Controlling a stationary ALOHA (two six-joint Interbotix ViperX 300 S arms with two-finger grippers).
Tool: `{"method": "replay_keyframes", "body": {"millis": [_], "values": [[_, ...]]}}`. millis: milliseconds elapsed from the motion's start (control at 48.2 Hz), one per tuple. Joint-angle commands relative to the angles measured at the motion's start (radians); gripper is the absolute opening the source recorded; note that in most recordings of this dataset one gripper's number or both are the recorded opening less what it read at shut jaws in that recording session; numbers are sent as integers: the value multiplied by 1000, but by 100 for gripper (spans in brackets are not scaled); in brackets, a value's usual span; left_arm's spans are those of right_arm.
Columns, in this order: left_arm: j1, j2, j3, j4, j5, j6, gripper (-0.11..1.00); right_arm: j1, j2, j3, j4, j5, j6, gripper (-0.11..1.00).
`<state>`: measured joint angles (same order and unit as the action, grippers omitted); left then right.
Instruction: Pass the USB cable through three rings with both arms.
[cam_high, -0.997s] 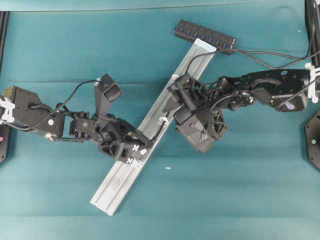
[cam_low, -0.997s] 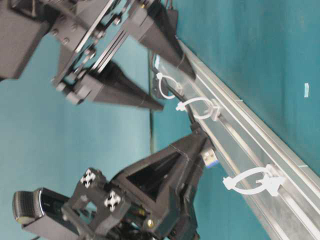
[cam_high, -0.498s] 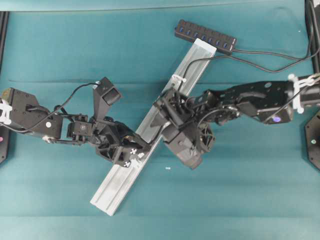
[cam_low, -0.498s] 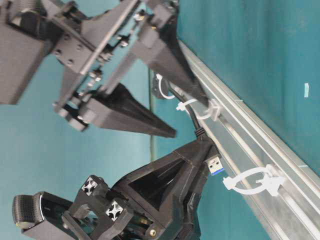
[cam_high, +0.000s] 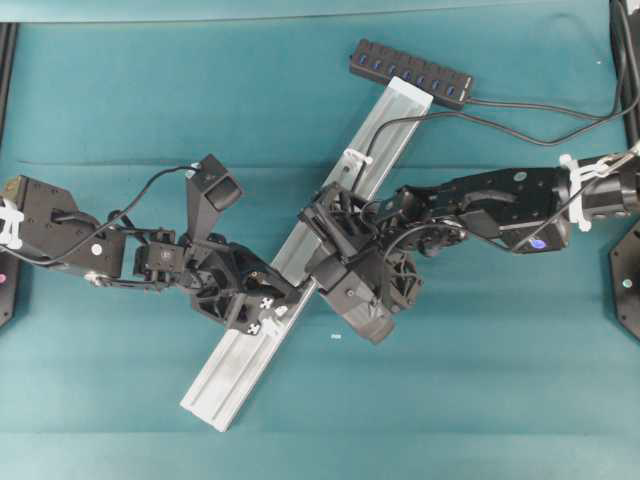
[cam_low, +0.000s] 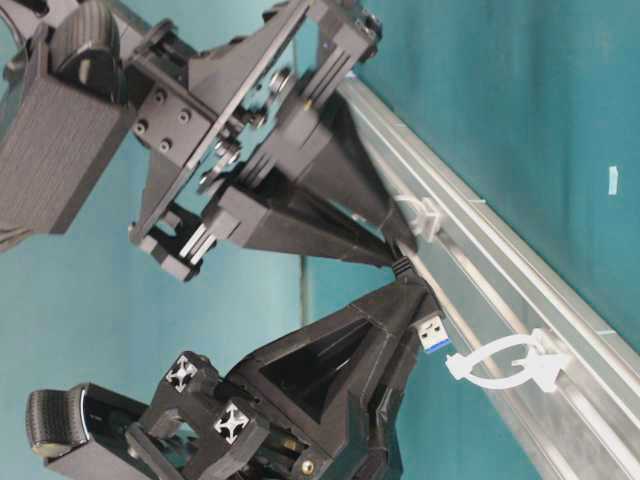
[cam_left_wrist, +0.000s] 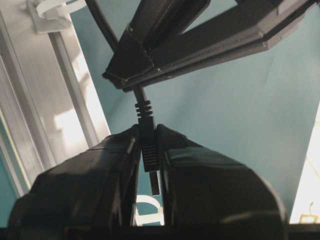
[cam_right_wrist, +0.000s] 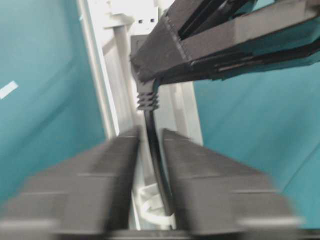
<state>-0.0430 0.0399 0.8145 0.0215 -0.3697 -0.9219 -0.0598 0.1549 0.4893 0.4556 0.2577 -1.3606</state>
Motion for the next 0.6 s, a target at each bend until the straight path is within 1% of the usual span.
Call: {"method": "replay_keyframes", "body": {"millis": [0, 62, 581], "values": [[-8, -25, -15, 5, -8, 2, 11, 5, 6, -15, 3, -3, 8, 14], [-8, -25, -15, 5, -6, 2, 11, 5, 8, -18, 5, -3, 8, 10], [11, -26, -15, 5, -6, 2, 11, 5, 9, -21, 3, 25, 8, 10]]}}
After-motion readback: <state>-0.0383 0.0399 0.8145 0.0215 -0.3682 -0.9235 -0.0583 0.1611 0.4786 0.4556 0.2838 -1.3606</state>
